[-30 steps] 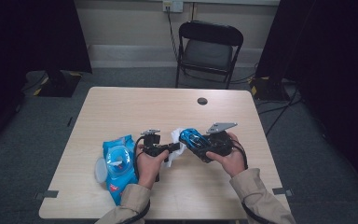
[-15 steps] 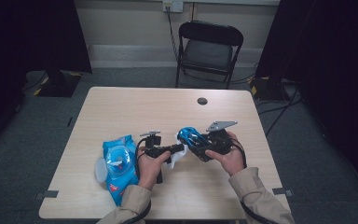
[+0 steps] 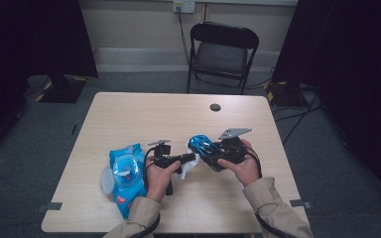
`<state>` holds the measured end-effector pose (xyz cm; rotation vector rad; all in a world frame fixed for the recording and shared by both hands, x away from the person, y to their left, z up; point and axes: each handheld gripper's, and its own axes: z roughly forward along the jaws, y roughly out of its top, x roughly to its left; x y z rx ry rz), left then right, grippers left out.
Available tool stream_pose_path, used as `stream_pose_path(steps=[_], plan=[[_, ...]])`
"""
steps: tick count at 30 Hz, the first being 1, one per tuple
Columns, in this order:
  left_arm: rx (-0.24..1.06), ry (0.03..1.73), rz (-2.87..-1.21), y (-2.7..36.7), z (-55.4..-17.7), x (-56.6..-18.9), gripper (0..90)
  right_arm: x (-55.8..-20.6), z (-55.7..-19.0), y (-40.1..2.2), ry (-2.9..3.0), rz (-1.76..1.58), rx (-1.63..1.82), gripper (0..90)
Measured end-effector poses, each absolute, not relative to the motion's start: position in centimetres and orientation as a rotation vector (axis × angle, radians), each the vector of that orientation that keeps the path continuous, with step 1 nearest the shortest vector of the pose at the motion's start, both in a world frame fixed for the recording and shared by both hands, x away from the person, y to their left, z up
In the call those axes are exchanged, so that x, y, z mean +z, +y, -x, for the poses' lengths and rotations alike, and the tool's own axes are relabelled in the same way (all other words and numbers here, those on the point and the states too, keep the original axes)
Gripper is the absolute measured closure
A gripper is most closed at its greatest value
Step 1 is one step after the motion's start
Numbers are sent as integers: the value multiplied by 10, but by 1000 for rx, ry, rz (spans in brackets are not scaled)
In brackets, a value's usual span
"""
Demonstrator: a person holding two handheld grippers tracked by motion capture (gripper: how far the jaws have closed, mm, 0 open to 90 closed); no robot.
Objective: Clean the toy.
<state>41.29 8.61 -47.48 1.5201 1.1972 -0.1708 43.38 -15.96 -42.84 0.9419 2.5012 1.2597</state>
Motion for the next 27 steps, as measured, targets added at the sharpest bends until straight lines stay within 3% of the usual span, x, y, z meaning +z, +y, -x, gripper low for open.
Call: stream_pose_path(steps=[27], plan=[[-158,1036,-1671,67,-401,-474,844,-426,-439,-154,2495,-966,1260,284]])
